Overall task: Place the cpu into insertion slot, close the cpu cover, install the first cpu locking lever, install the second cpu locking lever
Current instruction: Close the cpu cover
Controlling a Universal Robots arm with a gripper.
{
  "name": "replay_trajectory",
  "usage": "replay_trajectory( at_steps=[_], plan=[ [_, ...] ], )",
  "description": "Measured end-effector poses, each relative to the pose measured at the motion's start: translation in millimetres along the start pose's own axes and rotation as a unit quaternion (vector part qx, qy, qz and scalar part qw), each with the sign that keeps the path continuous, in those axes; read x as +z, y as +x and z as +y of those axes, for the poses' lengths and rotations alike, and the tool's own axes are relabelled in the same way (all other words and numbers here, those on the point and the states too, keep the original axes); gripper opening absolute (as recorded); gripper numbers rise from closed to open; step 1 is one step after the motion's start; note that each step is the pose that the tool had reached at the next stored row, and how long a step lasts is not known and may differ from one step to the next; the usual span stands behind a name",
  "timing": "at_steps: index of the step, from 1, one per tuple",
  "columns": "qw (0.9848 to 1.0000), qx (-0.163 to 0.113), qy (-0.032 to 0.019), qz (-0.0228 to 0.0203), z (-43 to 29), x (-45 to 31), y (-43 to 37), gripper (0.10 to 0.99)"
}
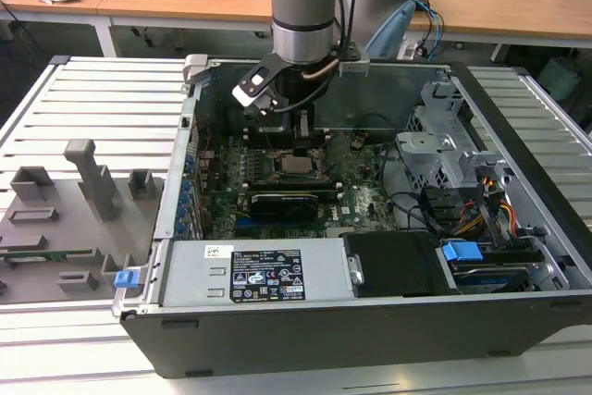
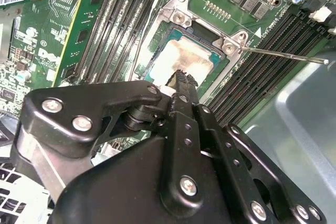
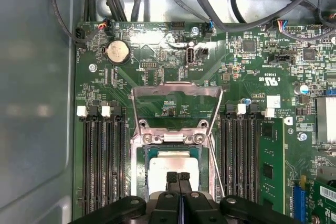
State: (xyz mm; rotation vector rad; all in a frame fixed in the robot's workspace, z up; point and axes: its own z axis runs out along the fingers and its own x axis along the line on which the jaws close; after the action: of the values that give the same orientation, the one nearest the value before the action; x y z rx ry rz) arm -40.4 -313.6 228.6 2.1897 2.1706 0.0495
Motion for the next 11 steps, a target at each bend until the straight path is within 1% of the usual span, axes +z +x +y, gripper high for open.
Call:
replay_trajectory(
  at_steps=[4,11],
  plan=[
    [1.0,0.0,0.0,0.0,0.3,-4.1,-0.1,0.106],
    [1.0,0.001,0.0,0.0,0.5,-8.1,-0.2,0.106]
  ],
)
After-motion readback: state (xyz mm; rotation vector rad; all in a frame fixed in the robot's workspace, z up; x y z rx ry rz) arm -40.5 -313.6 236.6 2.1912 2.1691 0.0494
